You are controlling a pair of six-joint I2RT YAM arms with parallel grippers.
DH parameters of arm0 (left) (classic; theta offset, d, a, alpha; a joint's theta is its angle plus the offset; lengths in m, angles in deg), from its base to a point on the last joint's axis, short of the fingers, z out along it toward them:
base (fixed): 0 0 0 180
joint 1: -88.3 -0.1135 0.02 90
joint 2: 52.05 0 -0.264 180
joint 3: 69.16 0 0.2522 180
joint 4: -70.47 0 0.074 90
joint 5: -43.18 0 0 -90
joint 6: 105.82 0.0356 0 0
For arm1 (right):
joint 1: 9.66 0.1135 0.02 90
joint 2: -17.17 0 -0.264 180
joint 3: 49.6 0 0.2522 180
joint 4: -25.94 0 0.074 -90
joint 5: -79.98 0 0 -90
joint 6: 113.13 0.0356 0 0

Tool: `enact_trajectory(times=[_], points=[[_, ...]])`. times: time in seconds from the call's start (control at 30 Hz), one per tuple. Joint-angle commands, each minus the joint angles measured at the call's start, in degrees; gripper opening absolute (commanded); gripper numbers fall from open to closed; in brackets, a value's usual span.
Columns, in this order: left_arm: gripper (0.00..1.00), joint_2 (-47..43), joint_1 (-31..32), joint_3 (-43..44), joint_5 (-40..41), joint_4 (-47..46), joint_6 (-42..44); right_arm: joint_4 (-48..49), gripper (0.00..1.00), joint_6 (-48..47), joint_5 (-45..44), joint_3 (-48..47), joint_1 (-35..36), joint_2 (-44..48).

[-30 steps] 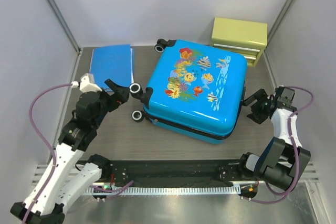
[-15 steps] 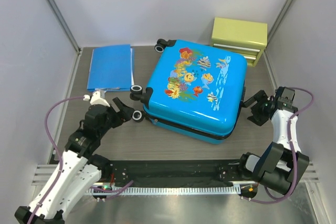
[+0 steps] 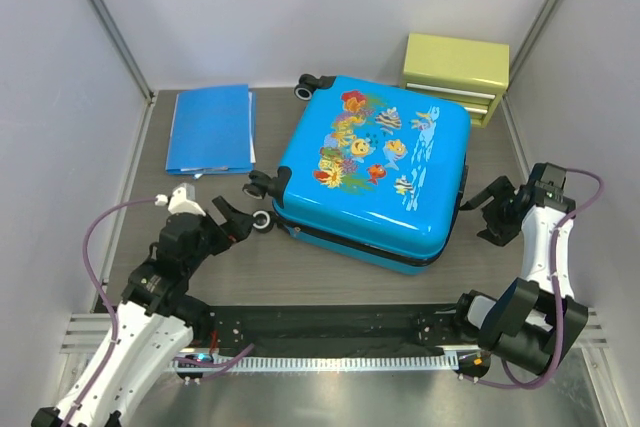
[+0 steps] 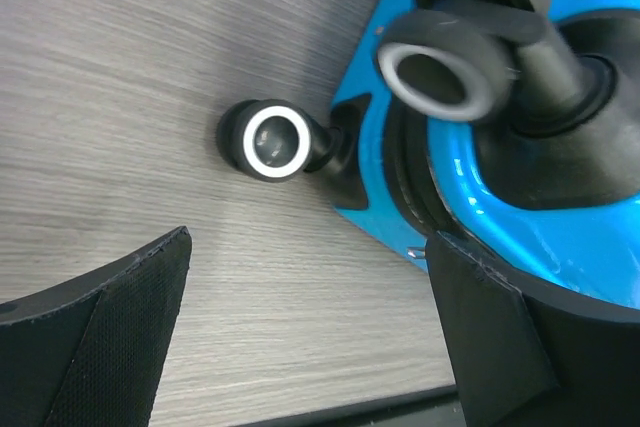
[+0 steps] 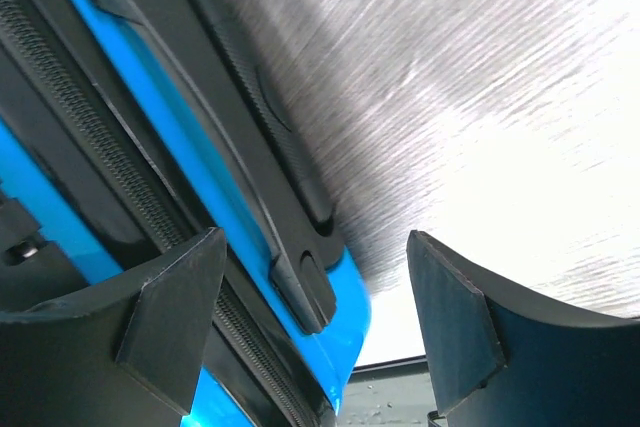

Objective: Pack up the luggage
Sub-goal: Zip the luggage at the center of the board.

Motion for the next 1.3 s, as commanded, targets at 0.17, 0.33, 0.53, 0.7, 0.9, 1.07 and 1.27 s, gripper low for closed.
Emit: enact_trajectory(times=[0.17,0.33,0.53,0.7,0.9,1.07,1.27], points=[[1.0,-6.28,0.13,-3.67,7.29,2.62,-2.64,3.21,0.79,0.07,3.15,1.13,-0.38,-1.54],[1.0,-8.22,0.13,-3.85,8.62,1.58,-2.73,8.58,0.78,1.21,8.17,3.69,-0.38,-2.5],[0.94,-3.84,0.13,-4.11,-3.25,-5.81,7.71,15.17,0.77,3.76,12.31,6.42,-0.2,-3.29],[0.85,3.82,0.4,-2.8,-5.97,-9.32,11.33,17.55,0.77,4.29,12.49,6.59,0.32,-4.69],[0.84,0.4,3.2,-3.49,-6.15,-12.67,12.31,19.57,0.75,4.38,10.55,8.26,0.76,-7.68],[0.81,-2.41,6.1,-7.53,-5.8,-14.07,9.41,20.63,0.73,3.76,8.89,10.19,2.26,-10.5],[0.78,0.91,16.12,-8.51,1.4,-19.87,10.1,20.45,0.65,2.97,8.79,11.51,2.52,-11.12]])
